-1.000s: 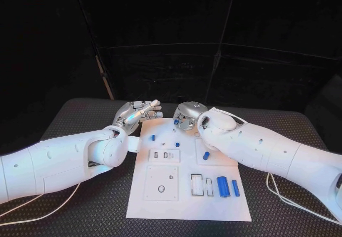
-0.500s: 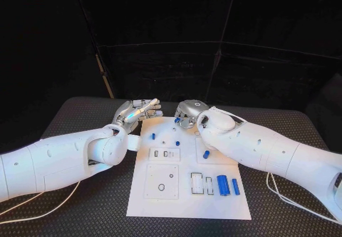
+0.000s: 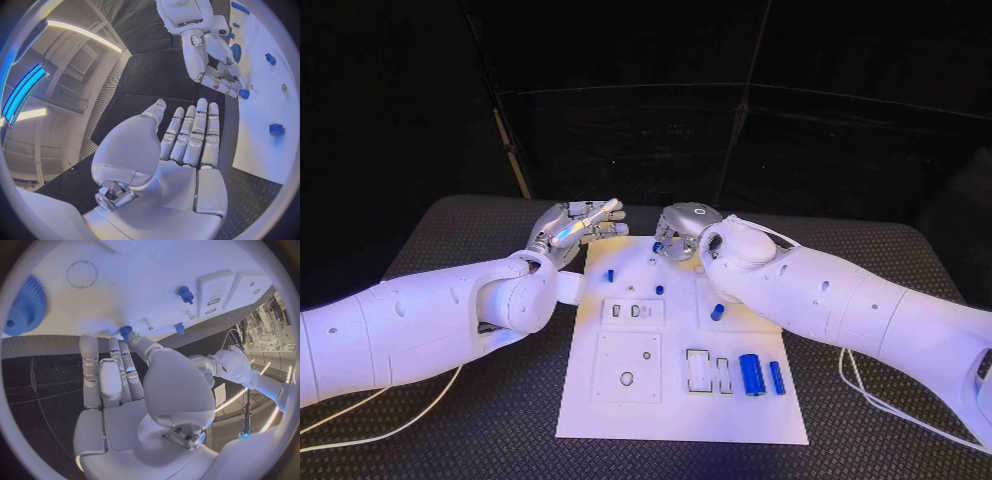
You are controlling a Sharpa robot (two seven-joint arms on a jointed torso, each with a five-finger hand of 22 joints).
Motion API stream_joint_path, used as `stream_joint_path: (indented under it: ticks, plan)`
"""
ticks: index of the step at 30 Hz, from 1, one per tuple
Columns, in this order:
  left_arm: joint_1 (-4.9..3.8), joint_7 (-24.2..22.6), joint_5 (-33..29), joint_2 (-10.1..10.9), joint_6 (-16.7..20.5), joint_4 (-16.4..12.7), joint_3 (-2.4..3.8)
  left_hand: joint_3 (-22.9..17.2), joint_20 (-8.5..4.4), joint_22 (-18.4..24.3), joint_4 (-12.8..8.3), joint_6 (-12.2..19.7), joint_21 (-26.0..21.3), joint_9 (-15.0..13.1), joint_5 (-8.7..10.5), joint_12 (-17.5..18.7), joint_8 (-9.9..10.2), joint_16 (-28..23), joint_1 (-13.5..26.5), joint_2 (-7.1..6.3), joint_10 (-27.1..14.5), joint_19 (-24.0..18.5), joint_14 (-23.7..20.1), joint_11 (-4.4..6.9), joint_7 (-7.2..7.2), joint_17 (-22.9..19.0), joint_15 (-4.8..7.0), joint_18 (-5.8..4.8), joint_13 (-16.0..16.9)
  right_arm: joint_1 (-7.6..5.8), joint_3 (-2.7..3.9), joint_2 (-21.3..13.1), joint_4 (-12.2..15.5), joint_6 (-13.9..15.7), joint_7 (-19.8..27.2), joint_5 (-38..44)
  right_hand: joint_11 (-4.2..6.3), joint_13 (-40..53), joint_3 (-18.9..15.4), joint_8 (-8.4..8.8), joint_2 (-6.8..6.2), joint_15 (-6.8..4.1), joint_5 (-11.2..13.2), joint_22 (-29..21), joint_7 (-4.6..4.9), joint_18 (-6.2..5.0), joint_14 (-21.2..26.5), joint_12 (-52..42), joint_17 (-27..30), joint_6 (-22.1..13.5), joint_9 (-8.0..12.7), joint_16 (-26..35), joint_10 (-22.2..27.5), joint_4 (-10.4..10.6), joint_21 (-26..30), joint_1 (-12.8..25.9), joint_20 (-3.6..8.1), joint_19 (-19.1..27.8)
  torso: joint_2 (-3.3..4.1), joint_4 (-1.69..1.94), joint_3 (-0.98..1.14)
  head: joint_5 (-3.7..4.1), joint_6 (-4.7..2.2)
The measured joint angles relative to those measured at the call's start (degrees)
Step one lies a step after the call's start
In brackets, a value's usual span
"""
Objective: Assemble the parts on the task board
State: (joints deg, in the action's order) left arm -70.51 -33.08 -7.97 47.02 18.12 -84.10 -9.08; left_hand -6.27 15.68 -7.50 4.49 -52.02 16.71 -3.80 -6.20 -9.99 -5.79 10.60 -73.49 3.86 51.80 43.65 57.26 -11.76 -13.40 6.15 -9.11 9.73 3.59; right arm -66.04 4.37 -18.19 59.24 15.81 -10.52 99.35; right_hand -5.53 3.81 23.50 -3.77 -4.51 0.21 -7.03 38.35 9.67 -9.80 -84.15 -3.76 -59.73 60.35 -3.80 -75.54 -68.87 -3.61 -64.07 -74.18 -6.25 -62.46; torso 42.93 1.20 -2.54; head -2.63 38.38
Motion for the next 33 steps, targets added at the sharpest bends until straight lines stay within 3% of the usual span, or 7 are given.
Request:
stream_joint_path:
  ticks: [12,18,21,23,26,29,33]
  plan:
    - [-0.02,0.25,-0.02,-0.01,0.00,0.19,0.00,0.00,0.00,0.04,0.00,0.00,0.00,0.00,0.00,0.00,0.00,0.00,0.00,0.00,0.00,0.00,0.00,0.00,0.00,0.00,0.00,0.00,0.00,0.00,-0.01,-1.09,1.03,0.56,0.78,-0.56,-0.61,-0.04,-1.26,0.00,-1.68,0.62,0.34,-2.31,0.40,0.00,0.21,0.00,2.32,-4.76,0.11,0.67,3.47,1.58,1.07,0.14,-0.78,1.69,0.03,-0.01,-0.02,-0.05,-0.08]
    - [-0.02,0.33,-0.02,0.24,-0.04,0.13,0.00,0.00,0.00,0.04,0.00,0.00,0.00,0.00,0.00,0.00,0.00,0.00,0.00,0.00,0.00,0.00,0.00,0.00,0.00,-0.05,0.00,0.00,0.00,0.02,-0.02,-7.03,5.75,2.32,0.49,-1.08,-0.86,0.13,-2.04,0.00,-2.04,0.82,0.34,-2.72,0.80,0.00,0.01,-0.27,2.71,-5.15,0.07,0.98,3.58,2.36,1.07,0.21,-0.91,1.97,-0.10,-0.10,0.01,-0.13,-0.16]
    - [-0.02,0.36,-0.03,0.51,-0.06,0.09,0.00,0.00,0.00,0.04,0.00,0.00,0.00,0.00,0.00,0.00,0.00,0.00,0.00,0.00,0.00,0.00,0.00,0.00,0.00,-0.05,0.00,-0.01,0.00,0.03,0.00,-11.11,8.43,3.02,0.13,-1.95,0.14,1.46,-2.51,-0.02,-2.45,0.78,0.33,-2.55,0.43,0.00,0.05,-3.20,2.24,-4.78,-0.12,0.97,-2.11,3.15,1.07,0.61,-0.91,1.97,-0.29,-0.29,0.06,-0.19,-0.16]
    - [-0.01,0.38,-0.03,0.70,-0.06,0.10,0.00,0.00,0.00,0.04,0.00,0.00,0.00,0.00,0.00,0.00,0.00,0.00,0.00,0.00,0.02,0.00,0.00,0.02,0.00,-0.05,0.00,-0.01,0.00,0.03,0.11,-14.20,10.25,3.32,-0.17,-3.19,1.48,3.24,-3.82,-0.22,-3.98,-0.37,-0.38,-1.88,-0.50,0.00,0.12,-6.28,1.11,-4.49,-0.15,0.26,-7.40,3.78,1.07,0.72,-0.25,1.31,-0.43,-0.49,0.14,-0.28,-0.24]
    - [-0.01,0.38,-0.04,1.01,-0.06,0.10,0.00,0.00,0.00,0.09,0.00,0.00,0.00,0.00,0.00,0.02,0.00,0.00,0.00,0.00,0.21,0.00,0.00,0.21,0.00,-0.05,0.00,0.00,0.00,0.07,0.99,-17.58,11.70,3.30,-0.72,-6.09,3.02,8.71,-8.78,-0.22,-5.17,-1.99,-1.69,0.25,-2.00,0.00,0.14,-12.56,-2.11,-5.54,-0.15,-1.58,-12.69,5.82,-0.31,0.71,1.68,-0.29,-0.62,-0.75,0.24,-0.36,-0.31]
    - [-0.01,0.39,-0.04,1.43,-0.06,0.03,0.00,0.00,0.00,0.09,0.00,0.00,0.00,0.00,0.00,0.24,0.00,0.00,0.00,0.00,0.21,0.00,0.00,0.21,0.00,-0.05,0.00,-0.01,0.00,0.01,1.39,-19.84,12.54,2.92,-1.32,-9.43,2.87,24.02,-15.36,-0.44,-5.10,-1.99,-2.47,2.54,-1.90,0.03,0.13,-27.33,-8.90,-7.88,-0.21,-5.27,-13.70,8.61,-1.71,-0.92,1.68,-2.18,-0.77,-0.98,0.36,-0.36,-0.41]
    - [-0.02,0.39,-0.04,1.85,-0.06,-0.11,0.00,0.00,0.00,0.09,0.00,0.00,0.00,0.00,0.00,0.24,0.00,0.00,-0.22,0.22,0.21,0.00,0.00,0.21,0.00,-0.10,0.00,-0.01,0.00,0.01,1.63,-21.34,12.64,1.85,-2.26,-13.01,1.90,51.29,-23.84,-0.72,-4.34,-1.51,-3.17,6.07,-1.03,0.94,0.11,-53.34,-14.99,-10.33,-0.24,-9.24,-12.32,17.24,-3.83,-4.75,0.89,-4.04,-0.90,-1.13,0.50,-0.09,-0.53]
